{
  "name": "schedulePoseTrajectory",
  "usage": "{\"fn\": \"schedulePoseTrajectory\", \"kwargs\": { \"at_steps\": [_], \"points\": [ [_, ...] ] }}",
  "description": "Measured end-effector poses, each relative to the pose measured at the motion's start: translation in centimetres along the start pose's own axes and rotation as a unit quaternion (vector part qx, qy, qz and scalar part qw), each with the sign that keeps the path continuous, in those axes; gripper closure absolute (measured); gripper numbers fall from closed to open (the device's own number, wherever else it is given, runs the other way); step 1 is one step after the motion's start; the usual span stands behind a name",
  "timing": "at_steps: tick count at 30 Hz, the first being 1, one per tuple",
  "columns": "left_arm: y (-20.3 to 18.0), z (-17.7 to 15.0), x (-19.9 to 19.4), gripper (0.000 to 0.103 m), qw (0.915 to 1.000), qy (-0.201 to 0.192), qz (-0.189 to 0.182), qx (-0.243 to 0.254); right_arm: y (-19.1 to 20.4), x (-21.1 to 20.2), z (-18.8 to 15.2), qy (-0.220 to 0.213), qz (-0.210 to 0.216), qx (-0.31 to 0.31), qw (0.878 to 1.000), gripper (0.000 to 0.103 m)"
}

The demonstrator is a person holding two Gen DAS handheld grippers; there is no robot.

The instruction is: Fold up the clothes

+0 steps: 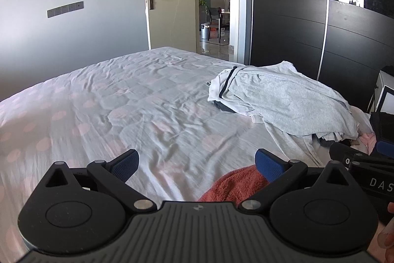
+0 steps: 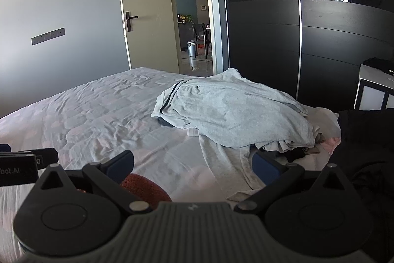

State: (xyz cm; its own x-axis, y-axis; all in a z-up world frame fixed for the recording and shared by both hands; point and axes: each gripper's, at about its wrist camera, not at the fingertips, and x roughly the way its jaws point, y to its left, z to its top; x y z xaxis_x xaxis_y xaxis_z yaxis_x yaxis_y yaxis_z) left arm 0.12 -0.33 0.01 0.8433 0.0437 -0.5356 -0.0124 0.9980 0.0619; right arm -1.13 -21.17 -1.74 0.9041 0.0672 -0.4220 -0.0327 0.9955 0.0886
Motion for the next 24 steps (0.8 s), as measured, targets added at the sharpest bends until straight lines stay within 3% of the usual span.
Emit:
{"fn": "schedulePoseTrajectory", "kwargs": {
  "at_steps": [7,14,24],
  "points": [
    [0.8,-0.2,-0.1,0.0,0.9996,0.007,-0.004,-0.025,-0.2,0.2,-0.2,-0.01,0.008,-0.005,1.0,0.0],
    [1.2,-0.3,0.0,0.0,0.9994,0.004,0.017,-0.03,0.2,0.1,-0.3,0.0,0.015,-0.002,1.0,0.0],
    [1.4,-0.4,-0.1,0.0,0.9996,0.01,0.011,-0.025,0.7,-0.1,-0.3,0.006,0.027,-0.002,1.0,0.0]
  ]
}}
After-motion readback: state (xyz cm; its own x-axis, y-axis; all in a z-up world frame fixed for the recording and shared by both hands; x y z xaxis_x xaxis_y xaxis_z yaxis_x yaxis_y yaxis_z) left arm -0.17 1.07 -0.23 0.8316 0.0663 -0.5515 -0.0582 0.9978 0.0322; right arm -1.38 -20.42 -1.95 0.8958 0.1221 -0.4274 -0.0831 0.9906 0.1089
